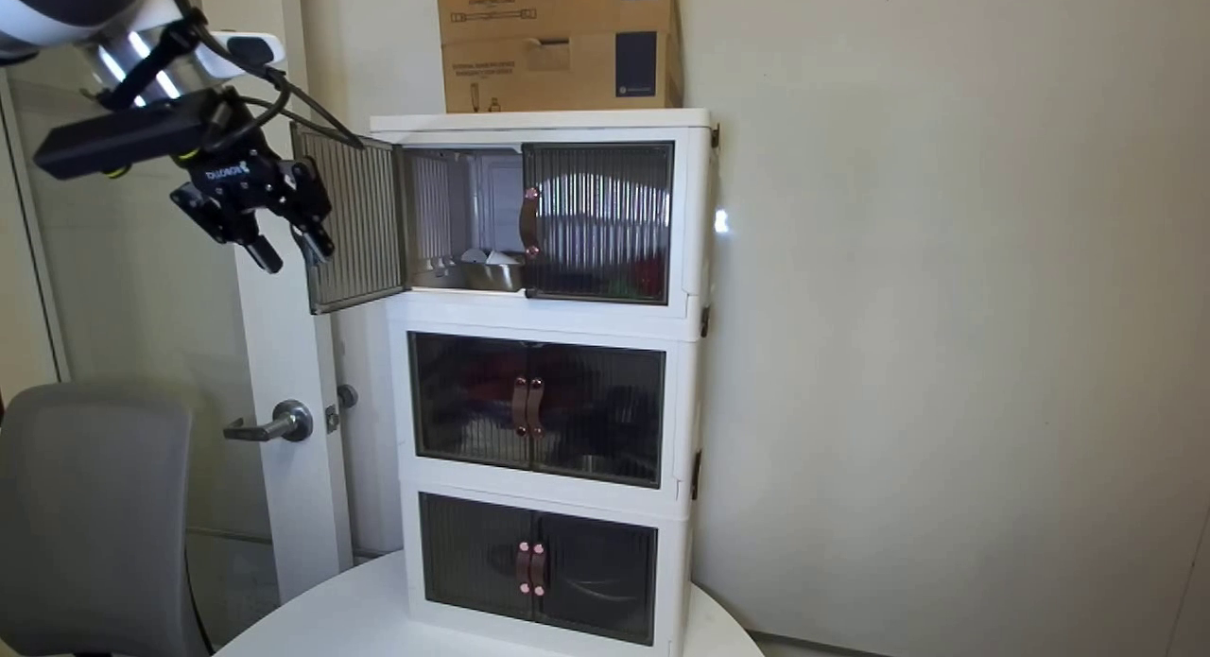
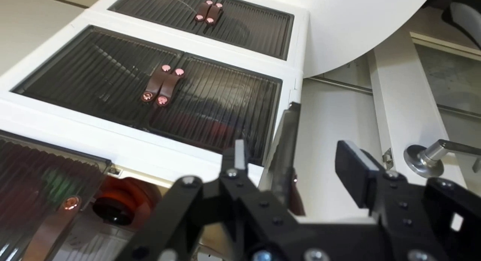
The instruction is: Open the doors of the topmost shelf
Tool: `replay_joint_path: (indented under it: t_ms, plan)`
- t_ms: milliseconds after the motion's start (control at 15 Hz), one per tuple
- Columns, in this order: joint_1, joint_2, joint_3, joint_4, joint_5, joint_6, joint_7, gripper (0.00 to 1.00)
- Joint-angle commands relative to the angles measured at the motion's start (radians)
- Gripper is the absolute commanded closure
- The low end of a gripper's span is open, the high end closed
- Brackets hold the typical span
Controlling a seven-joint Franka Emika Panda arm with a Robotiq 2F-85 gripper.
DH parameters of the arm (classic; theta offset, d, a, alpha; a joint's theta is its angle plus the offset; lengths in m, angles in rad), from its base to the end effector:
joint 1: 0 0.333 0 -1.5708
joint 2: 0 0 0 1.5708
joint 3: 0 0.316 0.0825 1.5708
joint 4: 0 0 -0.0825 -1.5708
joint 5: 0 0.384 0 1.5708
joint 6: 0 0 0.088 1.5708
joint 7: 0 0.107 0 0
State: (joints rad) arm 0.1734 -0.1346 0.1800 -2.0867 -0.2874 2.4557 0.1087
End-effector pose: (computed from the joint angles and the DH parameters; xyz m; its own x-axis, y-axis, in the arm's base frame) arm 0.5199 0.1962 0.5384 0.7748 0.4181 0.4742 0.3457 -0.9082 0.2358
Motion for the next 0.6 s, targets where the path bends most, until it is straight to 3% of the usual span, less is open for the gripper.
replay_joint_path:
  t_ms: [0,267,533]
  plan:
    - [-0.003,-0.034,0.002,-0.029,0.033,-0.026,-0.047,0.06]
    - [-0.003,-0.04,0.0,-0.034,0.029,-0.02,-0.07,0.0]
    - [0.014,-0.039,-0.007,-0.025,0.061,-0.023,-0.222,0.06]
